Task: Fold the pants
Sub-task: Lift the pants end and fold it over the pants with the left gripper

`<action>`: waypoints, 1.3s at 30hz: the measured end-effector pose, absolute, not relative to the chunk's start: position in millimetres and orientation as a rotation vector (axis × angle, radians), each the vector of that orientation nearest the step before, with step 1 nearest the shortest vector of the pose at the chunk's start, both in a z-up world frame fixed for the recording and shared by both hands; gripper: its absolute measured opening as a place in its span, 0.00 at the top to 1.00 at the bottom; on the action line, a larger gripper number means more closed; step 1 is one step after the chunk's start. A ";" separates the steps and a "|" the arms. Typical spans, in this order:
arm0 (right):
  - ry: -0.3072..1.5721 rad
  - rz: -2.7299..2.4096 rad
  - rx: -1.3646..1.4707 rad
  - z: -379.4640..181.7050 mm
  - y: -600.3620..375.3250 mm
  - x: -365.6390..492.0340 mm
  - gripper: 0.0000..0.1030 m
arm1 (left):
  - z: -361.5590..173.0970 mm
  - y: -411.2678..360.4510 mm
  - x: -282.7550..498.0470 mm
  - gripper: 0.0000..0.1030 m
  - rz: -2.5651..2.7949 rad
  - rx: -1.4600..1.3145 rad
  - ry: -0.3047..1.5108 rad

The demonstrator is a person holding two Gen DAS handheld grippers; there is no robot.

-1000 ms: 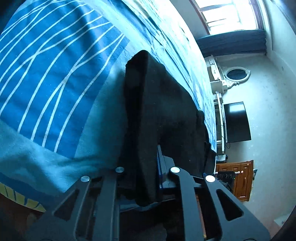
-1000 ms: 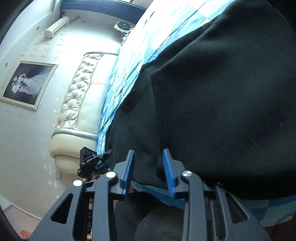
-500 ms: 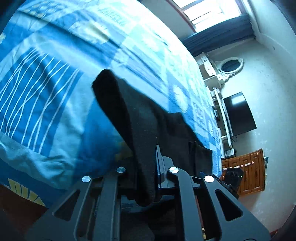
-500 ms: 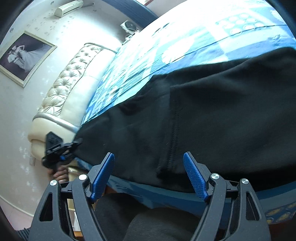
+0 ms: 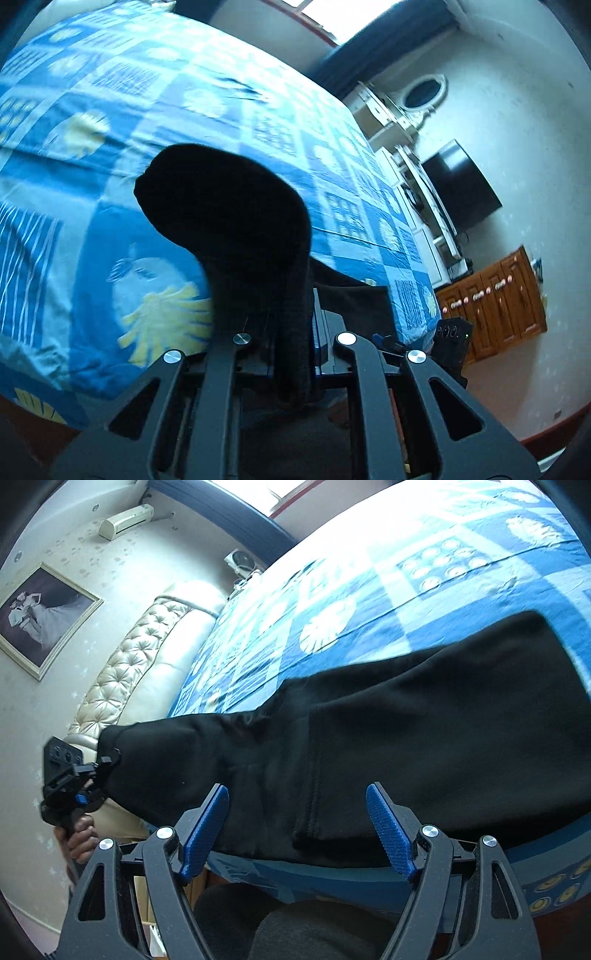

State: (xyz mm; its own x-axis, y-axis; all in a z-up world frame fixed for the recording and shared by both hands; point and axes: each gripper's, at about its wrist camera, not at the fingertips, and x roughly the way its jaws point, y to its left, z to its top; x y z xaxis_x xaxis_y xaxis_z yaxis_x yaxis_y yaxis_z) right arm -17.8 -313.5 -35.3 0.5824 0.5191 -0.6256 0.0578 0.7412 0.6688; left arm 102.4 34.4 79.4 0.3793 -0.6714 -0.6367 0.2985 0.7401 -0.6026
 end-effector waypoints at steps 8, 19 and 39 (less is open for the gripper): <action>0.894 0.185 0.703 -24.7 -351.0 -33.1 0.22 | 93.6 -61.0 96.7 0.88 -0.712 -0.271 1.007; 0.834 0.089 0.789 -32.0 -414.7 -61.6 0.22 | 49.6 -207.8 75.6 0.88 -0.715 0.004 1.052; 0.812 -0.001 0.949 -68.0 -472.6 -90.8 0.22 | -36.9 -309.3 49.9 0.88 -0.546 0.273 1.083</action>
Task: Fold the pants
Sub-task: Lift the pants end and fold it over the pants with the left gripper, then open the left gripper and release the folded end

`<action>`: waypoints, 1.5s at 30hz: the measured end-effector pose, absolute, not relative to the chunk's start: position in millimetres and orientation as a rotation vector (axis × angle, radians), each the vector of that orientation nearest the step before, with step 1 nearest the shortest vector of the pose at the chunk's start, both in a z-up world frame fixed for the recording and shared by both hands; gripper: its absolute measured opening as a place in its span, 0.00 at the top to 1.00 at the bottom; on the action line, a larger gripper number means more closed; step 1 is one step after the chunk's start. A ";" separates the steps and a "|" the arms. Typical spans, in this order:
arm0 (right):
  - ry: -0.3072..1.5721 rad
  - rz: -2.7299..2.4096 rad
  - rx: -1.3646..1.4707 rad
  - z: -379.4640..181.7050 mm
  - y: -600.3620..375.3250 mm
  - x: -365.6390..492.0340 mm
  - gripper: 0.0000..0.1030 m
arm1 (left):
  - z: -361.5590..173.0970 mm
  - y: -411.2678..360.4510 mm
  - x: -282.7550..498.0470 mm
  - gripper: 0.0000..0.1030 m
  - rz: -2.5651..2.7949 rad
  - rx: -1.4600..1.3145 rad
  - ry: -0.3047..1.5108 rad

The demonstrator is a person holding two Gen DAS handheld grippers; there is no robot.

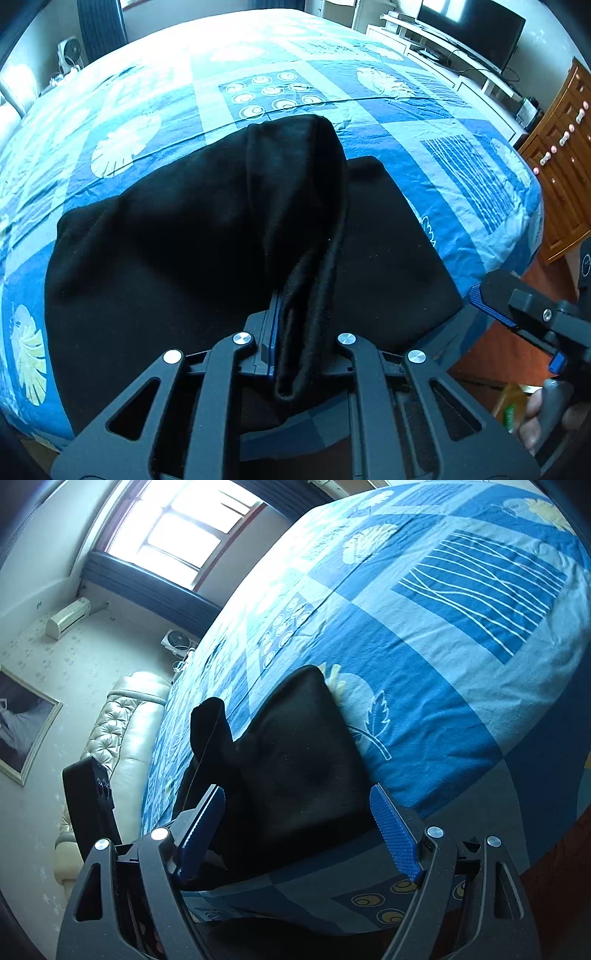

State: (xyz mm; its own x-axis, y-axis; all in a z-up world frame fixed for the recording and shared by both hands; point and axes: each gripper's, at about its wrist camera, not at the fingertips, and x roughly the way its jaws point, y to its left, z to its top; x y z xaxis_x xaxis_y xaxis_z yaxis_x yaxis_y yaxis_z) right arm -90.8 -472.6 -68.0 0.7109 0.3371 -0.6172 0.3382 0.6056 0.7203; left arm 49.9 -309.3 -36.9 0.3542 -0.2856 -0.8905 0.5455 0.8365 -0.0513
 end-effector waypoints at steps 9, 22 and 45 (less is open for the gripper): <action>0.813 -0.007 0.943 -67.6 -473.6 -91.4 0.22 | -39.3 -318.1 42.8 0.87 -0.518 0.335 1.047; 0.789 -0.022 0.925 -53.9 -478.2 -95.8 0.22 | 29.9 -271.4 13.8 0.17 -0.640 0.138 0.883; 1.009 0.104 0.741 -74.5 -411.0 1.1 0.22 | -30.2 -41.2 48.7 0.11 -0.364 -0.282 1.014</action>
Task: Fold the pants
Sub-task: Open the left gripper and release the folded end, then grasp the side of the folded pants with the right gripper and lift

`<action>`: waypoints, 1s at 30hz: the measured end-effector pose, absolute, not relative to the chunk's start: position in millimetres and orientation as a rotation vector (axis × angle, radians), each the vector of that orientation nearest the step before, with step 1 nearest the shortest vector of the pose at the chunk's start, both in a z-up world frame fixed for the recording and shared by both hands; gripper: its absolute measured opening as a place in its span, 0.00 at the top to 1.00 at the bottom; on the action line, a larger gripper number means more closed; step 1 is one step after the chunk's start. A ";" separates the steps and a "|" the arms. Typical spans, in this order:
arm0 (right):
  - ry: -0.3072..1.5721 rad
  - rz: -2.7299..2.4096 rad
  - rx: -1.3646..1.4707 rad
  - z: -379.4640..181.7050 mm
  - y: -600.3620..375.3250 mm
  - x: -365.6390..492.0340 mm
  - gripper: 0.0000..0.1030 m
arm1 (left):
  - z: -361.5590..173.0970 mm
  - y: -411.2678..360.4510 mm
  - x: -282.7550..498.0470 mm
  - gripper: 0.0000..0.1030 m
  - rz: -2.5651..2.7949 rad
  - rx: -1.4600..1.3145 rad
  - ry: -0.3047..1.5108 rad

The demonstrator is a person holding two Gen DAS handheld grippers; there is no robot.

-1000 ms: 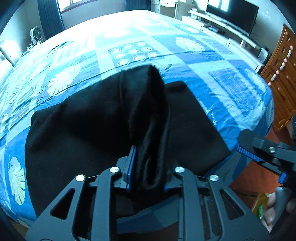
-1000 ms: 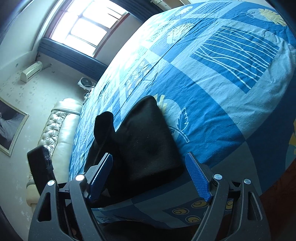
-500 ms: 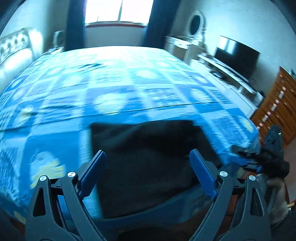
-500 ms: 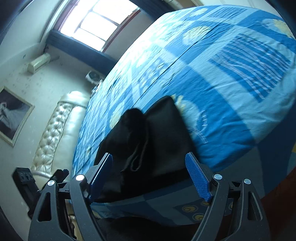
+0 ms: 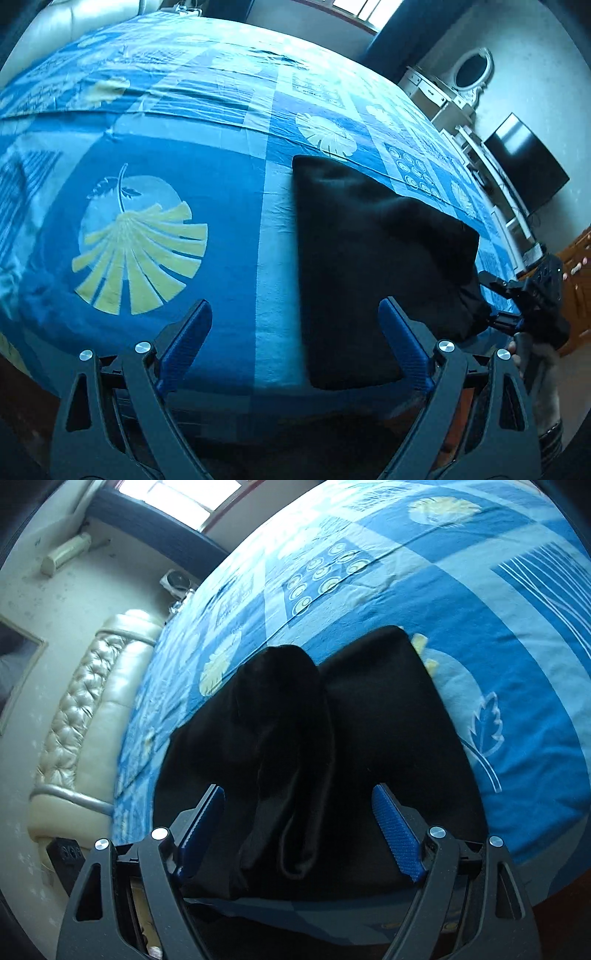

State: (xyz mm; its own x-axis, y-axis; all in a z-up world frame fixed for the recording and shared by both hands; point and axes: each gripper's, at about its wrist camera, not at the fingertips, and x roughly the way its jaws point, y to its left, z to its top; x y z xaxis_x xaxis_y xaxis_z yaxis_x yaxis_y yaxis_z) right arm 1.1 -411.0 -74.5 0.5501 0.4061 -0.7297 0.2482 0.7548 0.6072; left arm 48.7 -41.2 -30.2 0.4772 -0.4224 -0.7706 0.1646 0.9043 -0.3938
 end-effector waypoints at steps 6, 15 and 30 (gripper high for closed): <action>1.088 0.170 0.724 -84.2 -391.9 13.6 0.69 | -42.2 -42.9 42.2 0.11 -0.376 -0.338 1.031; 0.921 0.226 0.691 -25.6 -400.2 -0.3 0.88 | -39.4 -48.0 45.0 0.11 -0.375 -0.332 1.034; 0.952 0.103 0.743 -69.3 -461.7 -21.7 0.88 | -51.2 -92.1 47.1 0.11 -0.421 -0.259 1.078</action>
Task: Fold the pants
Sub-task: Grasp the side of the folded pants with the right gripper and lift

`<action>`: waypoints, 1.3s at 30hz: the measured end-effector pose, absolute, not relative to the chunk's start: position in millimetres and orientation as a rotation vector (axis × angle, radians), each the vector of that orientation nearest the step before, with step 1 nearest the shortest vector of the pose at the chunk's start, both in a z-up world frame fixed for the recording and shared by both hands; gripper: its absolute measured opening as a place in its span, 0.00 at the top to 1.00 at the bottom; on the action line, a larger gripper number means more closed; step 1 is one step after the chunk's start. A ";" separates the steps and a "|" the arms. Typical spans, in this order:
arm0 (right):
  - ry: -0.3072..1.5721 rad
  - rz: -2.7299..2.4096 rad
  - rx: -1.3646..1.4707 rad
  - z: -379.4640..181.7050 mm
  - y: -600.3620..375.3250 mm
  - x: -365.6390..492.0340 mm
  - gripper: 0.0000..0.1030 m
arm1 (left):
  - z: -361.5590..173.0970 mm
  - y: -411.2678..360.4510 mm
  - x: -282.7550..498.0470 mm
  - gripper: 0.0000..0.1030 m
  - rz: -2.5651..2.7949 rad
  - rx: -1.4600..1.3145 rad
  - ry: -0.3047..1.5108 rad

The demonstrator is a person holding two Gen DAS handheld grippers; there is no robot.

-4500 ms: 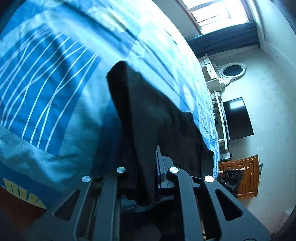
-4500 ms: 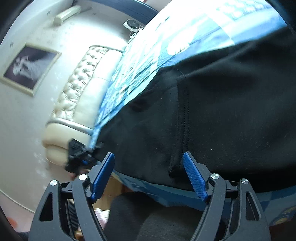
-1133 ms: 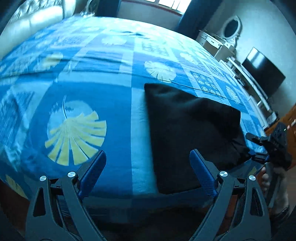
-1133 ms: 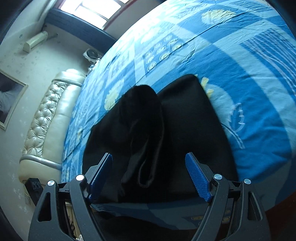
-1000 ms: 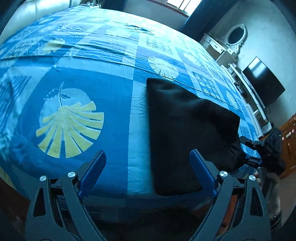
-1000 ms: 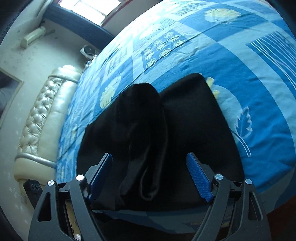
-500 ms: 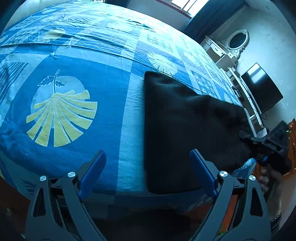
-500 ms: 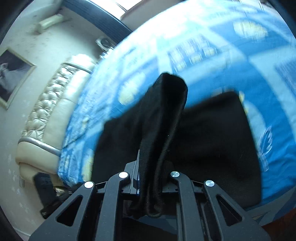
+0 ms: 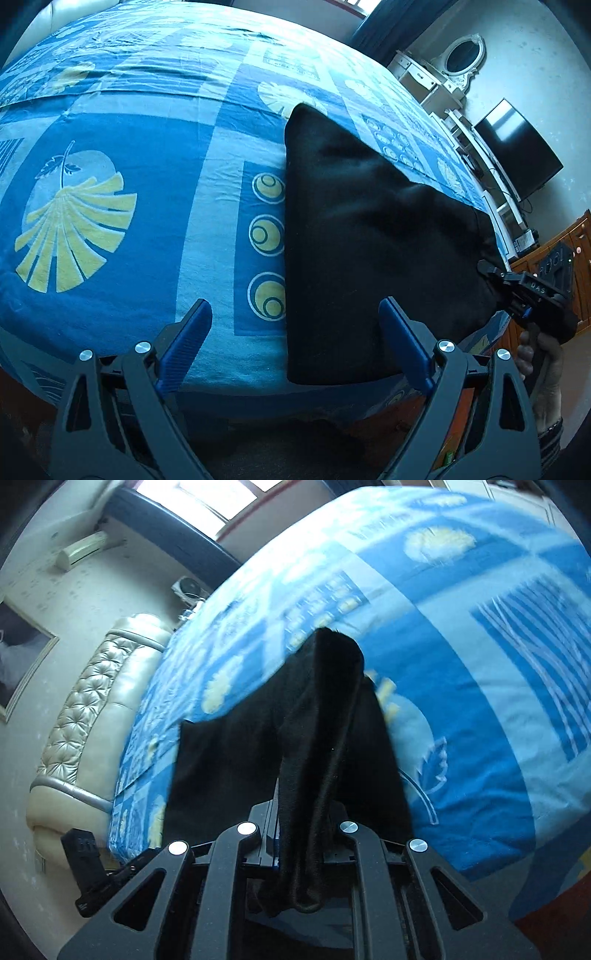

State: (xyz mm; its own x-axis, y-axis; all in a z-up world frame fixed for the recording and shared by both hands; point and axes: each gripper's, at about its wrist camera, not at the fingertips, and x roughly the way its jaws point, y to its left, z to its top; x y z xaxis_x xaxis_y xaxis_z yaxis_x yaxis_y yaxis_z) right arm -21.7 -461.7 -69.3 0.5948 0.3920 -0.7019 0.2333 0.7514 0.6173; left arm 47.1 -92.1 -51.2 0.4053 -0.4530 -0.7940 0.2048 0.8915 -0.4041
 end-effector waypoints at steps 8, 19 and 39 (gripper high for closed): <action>0.948 0.149 0.828 -97.7 -472.8 -21.0 0.87 | -68.5 -92.8 52.5 0.10 -0.415 -0.262 1.124; 0.925 0.196 0.885 -103.4 -485.2 -34.9 0.82 | -72.5 -97.9 56.0 0.04 -0.413 -0.209 1.127; 0.871 0.159 1.039 -87.3 -509.2 -75.7 0.30 | -74.7 -43.8 55.0 0.04 -0.522 -0.519 1.169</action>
